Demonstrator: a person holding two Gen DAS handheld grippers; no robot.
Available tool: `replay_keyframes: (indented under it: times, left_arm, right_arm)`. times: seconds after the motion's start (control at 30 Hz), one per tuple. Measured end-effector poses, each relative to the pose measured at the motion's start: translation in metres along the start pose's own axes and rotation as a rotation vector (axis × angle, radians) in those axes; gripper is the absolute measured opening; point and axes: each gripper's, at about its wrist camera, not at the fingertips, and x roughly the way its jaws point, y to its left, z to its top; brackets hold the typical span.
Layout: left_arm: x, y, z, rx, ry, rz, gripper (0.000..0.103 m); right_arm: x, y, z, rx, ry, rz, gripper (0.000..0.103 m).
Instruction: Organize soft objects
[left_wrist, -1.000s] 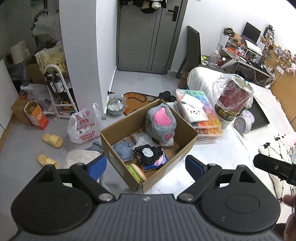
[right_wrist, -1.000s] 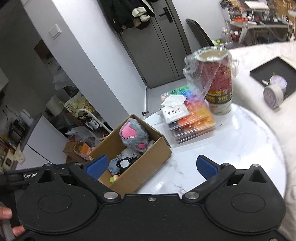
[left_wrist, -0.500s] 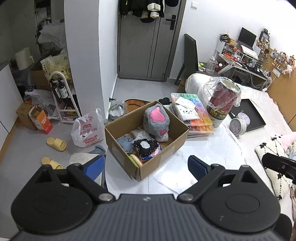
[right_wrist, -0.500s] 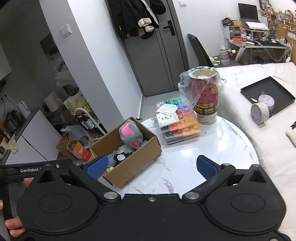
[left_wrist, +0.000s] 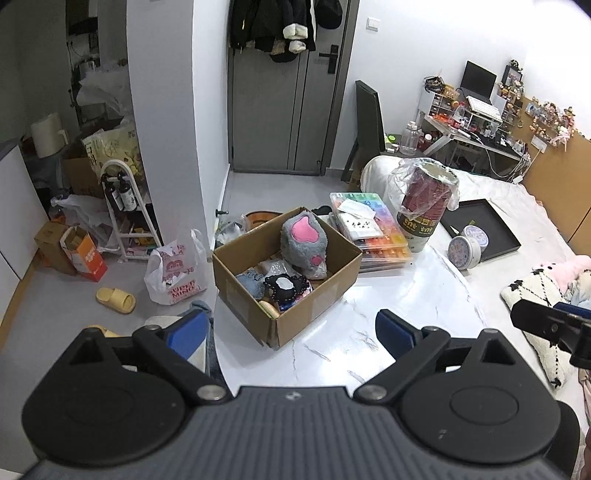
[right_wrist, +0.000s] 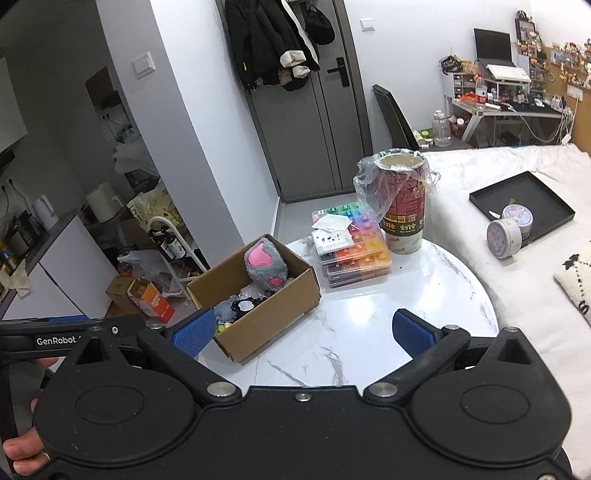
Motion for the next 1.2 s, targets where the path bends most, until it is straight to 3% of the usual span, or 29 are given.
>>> replay_keyframes:
  times: [0.37, 1.2]
  left_arm:
    - [-0.025, -0.008, -0.019, 0.063, -0.036, -0.005, 0.097]
    - [-0.033, -0.001, -0.036, 0.044, -0.050, -0.025, 0.097]
  right_arm:
    - [-0.026, 0.016, -0.015, -0.041, -0.030, -0.011, 0.103]
    - [-0.039, 0.021, -0.033, -0.063, -0.018, -0.032, 0.103]
